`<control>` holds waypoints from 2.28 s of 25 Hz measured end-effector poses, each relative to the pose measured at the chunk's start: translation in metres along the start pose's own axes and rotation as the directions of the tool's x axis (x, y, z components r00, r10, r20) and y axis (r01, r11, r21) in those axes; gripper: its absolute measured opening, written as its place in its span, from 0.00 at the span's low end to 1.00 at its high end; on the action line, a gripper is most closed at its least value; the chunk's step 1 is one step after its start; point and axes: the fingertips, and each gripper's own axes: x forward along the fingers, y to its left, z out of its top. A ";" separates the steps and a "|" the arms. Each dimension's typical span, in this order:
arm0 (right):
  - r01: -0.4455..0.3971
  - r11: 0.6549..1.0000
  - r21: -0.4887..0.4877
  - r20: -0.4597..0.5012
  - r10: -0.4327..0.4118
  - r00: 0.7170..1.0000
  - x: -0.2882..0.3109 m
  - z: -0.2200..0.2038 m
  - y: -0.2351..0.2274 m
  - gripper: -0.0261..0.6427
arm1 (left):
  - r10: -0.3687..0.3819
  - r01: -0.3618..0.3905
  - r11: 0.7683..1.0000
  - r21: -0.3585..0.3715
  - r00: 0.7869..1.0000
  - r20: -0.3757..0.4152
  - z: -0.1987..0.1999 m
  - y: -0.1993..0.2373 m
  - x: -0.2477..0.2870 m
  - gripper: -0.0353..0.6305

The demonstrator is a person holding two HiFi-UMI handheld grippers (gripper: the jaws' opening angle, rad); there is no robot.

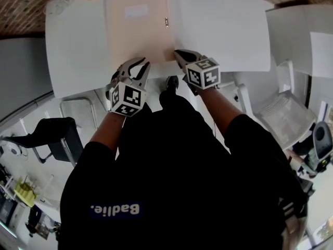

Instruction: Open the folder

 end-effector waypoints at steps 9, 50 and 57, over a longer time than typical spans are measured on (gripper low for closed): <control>0.009 1.000 0.012 0.004 -0.009 1.000 0.002 -0.004 -0.002 0.08 | 0.031 -0.011 0.990 0.139 0.990 -0.140 -0.029 -0.006 0.022 0.36; 0.049 0.989 -0.137 -0.041 -0.055 0.998 0.009 -0.005 0.000 0.08 | -0.022 0.102 0.893 0.438 0.983 -0.184 -0.014 0.002 0.022 0.07; 0.073 0.978 -0.193 -0.053 -0.085 0.995 0.010 -0.004 -0.001 0.08 | 0.010 -0.001 0.974 0.227 0.999 -0.041 0.010 0.022 0.007 0.07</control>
